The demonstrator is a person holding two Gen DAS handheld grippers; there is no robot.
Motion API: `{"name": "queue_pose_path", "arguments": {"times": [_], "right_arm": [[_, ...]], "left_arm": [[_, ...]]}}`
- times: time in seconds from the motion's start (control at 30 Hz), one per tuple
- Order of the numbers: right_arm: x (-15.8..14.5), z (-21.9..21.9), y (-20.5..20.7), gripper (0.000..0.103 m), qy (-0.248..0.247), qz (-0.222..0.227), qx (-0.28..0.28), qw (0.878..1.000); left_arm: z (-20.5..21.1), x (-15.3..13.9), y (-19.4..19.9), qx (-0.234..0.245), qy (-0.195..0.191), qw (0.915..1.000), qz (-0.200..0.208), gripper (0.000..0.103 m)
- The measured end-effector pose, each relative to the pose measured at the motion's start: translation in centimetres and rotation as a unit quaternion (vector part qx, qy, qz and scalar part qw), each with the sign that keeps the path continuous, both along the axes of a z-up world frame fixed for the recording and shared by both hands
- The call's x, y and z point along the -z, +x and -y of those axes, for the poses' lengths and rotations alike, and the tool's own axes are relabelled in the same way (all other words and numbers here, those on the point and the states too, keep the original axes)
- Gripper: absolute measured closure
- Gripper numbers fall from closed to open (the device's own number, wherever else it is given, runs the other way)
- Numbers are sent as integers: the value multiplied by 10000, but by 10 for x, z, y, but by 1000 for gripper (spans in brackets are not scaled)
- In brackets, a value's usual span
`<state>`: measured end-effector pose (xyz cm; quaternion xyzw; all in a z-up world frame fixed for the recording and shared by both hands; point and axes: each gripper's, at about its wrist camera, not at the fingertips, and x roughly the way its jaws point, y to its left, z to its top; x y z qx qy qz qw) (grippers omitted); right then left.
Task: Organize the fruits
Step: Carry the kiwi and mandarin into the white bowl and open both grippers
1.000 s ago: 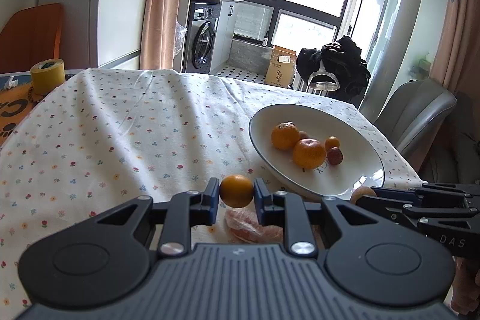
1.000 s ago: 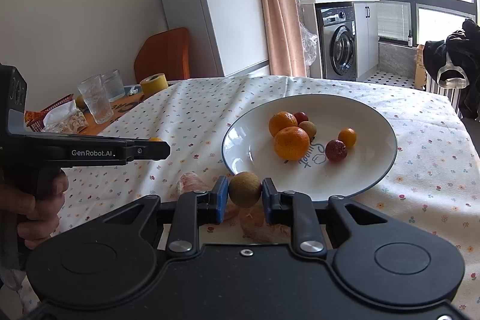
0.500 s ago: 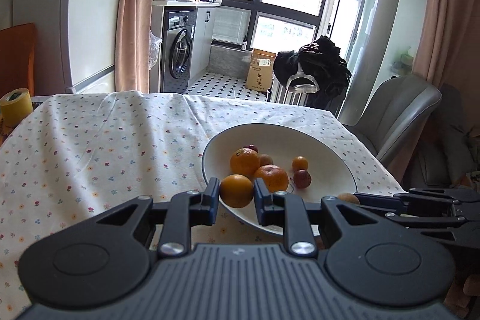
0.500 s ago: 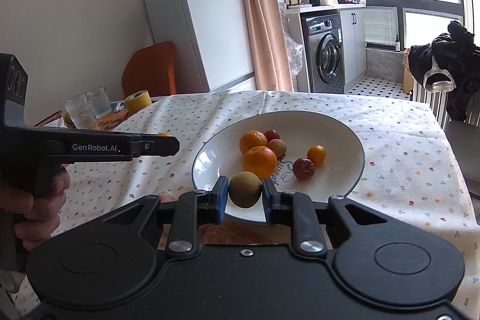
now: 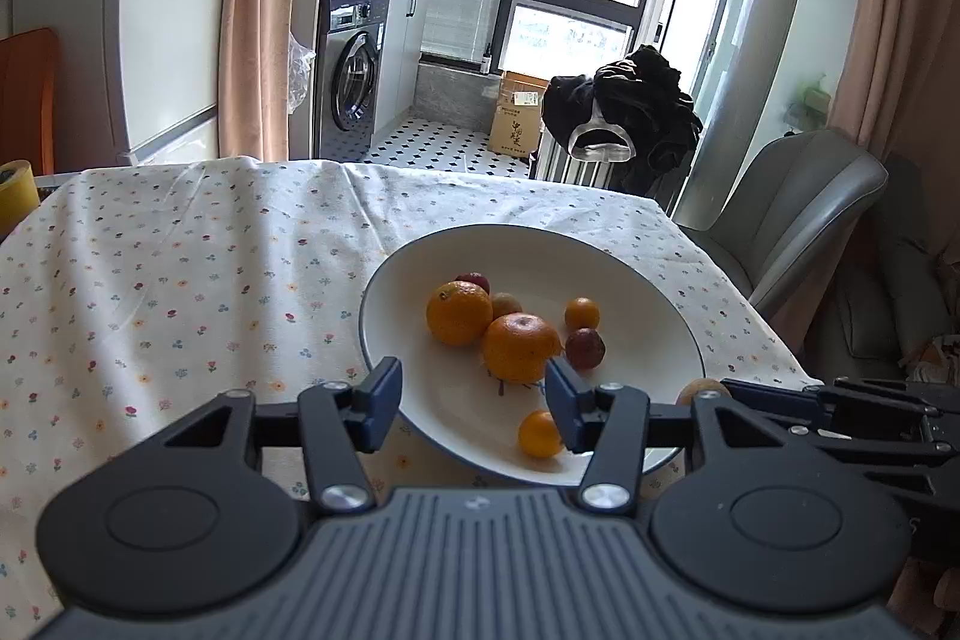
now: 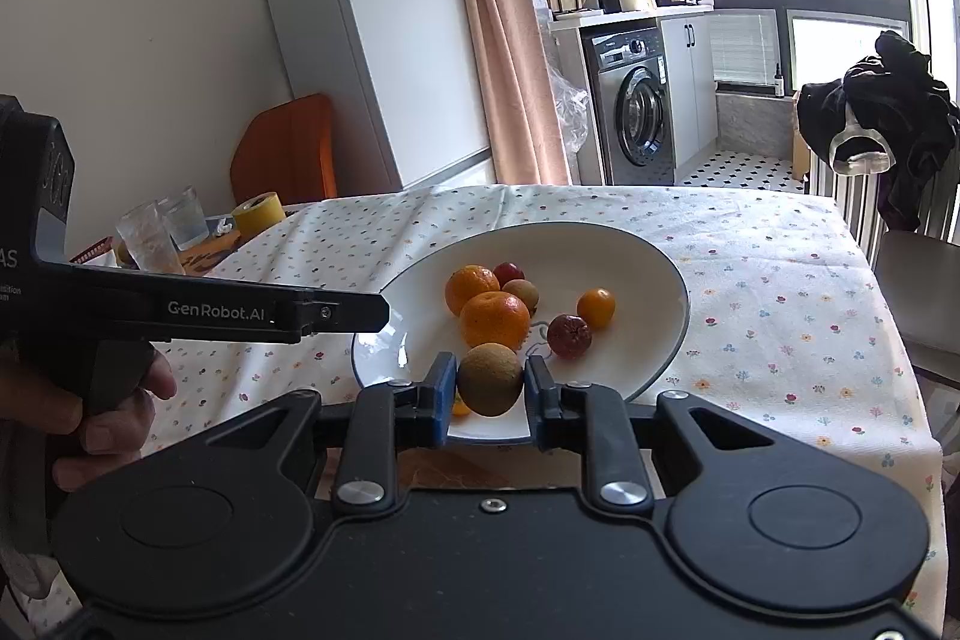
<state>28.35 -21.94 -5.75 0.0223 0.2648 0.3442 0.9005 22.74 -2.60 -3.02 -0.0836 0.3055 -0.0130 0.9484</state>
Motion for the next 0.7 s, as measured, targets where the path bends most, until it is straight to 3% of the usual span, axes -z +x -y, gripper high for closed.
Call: {"name": "queue_pose_path", "arguments": {"times": [0.13,0.33,0.7], "right_arm": [[0,-1,0,80,43,10,-51,10000],[2,-4,-1,80,91,5,-129,9999],[1,-8,-6,80,106,54,-211,9997]], "left_arm": [[2,-8,-11,-104,201,9996,152,27],[-2,-14,-31,-210,217,9994,169,21],[-12,-10,-76,-470,208,9986,140,21]]}}
